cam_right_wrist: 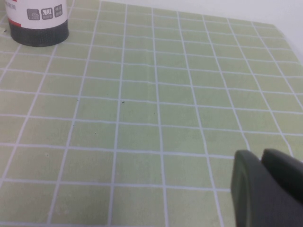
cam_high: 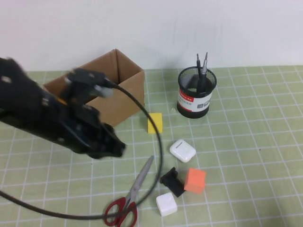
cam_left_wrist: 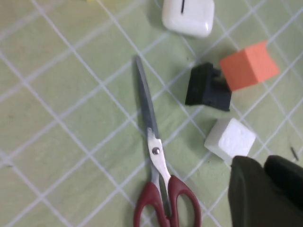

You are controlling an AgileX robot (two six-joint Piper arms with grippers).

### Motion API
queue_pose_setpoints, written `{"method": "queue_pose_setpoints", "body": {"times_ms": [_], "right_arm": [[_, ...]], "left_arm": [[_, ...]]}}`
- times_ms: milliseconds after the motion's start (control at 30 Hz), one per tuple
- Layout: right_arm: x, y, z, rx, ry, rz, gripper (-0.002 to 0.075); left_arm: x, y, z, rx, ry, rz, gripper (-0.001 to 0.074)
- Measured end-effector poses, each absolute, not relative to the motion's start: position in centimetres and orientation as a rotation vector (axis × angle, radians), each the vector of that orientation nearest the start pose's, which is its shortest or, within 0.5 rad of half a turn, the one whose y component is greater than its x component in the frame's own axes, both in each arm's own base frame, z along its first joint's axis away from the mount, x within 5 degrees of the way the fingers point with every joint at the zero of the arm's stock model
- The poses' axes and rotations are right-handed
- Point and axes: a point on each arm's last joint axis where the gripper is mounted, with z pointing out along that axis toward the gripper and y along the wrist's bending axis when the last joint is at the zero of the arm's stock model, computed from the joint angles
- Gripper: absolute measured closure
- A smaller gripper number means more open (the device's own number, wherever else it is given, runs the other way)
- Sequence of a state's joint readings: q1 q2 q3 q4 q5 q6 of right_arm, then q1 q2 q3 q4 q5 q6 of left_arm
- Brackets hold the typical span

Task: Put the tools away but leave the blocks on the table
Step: Pick up the scissors from the table

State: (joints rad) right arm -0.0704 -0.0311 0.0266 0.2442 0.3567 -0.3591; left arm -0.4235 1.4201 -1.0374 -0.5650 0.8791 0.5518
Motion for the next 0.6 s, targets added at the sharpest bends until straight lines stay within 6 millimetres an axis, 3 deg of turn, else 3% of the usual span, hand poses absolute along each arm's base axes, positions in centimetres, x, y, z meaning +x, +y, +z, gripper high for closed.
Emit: {"method": "queue_pose_setpoints", "body": {"times_ms": [267,600], "right_arm": [[5.2,0.4,17.5,-0.114,1.822,-0.064,0.0732],[5.2,0.4,17.5,-0.114,1.822,-0.064,0.0732]], "left_arm": [[24.0,-18.9,23.1,0.845,2.737,-0.456,0.0554],[25.1,-21.1,17.5,0.726,2.874,-0.352,0.0534]]}}
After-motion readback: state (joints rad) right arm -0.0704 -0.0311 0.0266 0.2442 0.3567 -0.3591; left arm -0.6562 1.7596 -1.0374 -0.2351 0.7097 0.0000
